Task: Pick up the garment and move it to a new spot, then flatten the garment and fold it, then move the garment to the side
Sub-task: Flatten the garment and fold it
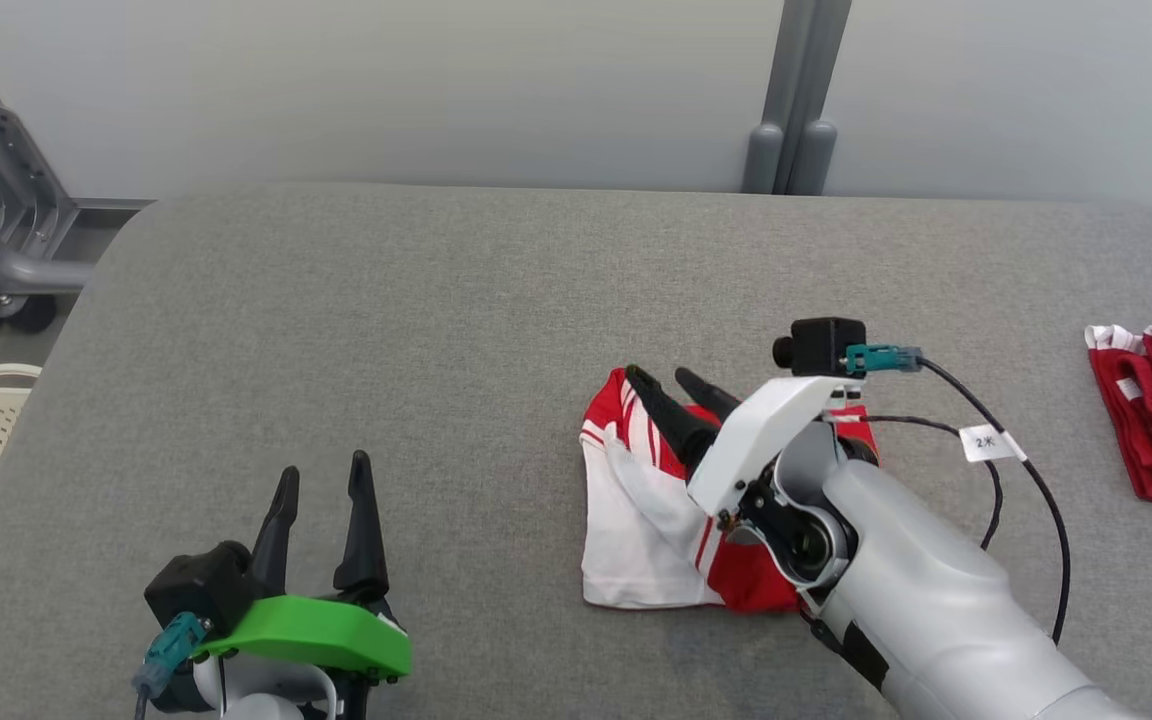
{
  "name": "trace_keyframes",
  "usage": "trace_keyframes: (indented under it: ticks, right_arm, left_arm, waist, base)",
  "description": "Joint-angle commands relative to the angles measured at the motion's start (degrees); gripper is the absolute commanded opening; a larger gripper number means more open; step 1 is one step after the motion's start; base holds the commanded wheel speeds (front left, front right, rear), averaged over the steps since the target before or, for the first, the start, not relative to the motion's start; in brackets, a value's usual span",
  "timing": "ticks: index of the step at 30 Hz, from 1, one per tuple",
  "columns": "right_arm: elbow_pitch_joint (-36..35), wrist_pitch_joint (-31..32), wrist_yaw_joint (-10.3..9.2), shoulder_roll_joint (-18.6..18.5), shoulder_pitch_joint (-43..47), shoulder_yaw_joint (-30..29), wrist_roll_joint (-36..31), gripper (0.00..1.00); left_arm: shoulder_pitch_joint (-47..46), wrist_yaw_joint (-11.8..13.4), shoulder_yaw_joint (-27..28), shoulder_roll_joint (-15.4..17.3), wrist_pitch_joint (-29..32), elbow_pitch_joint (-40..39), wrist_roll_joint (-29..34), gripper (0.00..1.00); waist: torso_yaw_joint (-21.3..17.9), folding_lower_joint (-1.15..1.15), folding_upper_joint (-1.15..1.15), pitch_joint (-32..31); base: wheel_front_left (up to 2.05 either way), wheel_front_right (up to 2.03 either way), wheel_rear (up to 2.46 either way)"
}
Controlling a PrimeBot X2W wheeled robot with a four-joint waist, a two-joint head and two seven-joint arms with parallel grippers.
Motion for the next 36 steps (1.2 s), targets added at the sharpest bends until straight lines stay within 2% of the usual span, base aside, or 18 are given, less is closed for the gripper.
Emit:
trace_keyframes:
  ticks: [1, 7, 14, 27, 36]
  right_arm:
    - [-0.2, -1.4, 0.02, -0.2, -0.9, -0.7, -0.3, 1.0]
    - [0.0, -6.8, 0.02, -1.7, -0.8, -5.1, -6.3, 1.0]
    - [-2.5, -8.7, 0.02, -4.5, 4.1, -11.2, -10.1, 1.0]
    - [-7.4, -5.9, 0.02, -6.1, 13.2, -20.7, -17.1, 1.0]
    - [-11.3, -3.8, 0.02, -4.0, 16.1, -25.2, -21.0, 1.0]
  left_arm:
    - [0.4, 0.4, 0.0, 0.3, -0.3, -0.2, 0.2, 1.0]
    - [1.0, 0.6, -0.5, 0.3, -0.3, -1.1, 0.5, 1.0]
    - [1.4, 0.9, -1.0, 0.5, 0.2, -1.9, 0.6, 1.0]
    - [0.6, 1.0, -1.9, 0.8, 0.6, -2.5, 0.5, 1.0]
    - [-0.2, 1.1, -2.0, 0.9, 0.6, -2.6, 0.2, 1.0]
  waist:
    - [-0.6, 0.0, 0.0, -0.2]
    - [-2.0, 0.0, 0.0, -0.2]
    - [-3.4, 0.0, 0.0, 0.1]
    - [-4.3, 0.0, 0.0, 1.3]
    - [-3.4, 0.0, 0.0, 2.3]
  base:
    - [0.0, 0.0, 0.0]
    - [0.0, 0.0, 0.0]
    - [0.0, 0.0, 0.0]
    - [0.0, 0.0, 0.0]
    - [0.0, 0.0, 0.0]
